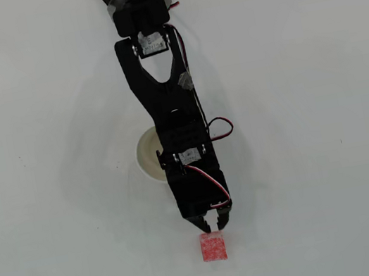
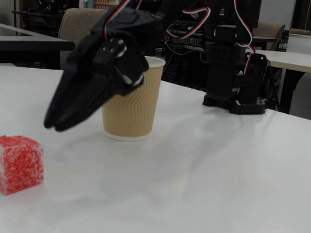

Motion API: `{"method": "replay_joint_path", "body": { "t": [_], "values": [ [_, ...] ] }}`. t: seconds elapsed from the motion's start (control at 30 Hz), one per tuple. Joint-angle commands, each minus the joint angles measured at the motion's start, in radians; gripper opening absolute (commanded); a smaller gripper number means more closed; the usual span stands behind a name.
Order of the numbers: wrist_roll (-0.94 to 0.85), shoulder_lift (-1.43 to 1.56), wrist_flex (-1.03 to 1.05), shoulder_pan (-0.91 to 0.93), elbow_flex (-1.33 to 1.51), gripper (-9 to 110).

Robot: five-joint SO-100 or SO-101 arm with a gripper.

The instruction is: Grasp a red cube and put it in the cup.

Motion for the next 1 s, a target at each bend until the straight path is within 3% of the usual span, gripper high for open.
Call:
{"method": "replay_joint_path", "body": {
  "t": [0.0,0.97],
  "values": [
    [-0.008,0.052,0.054,0.011,-0.087,6],
    [-0.015,-0.084,0.026,0.002,-0.227,12]
  ]
}}
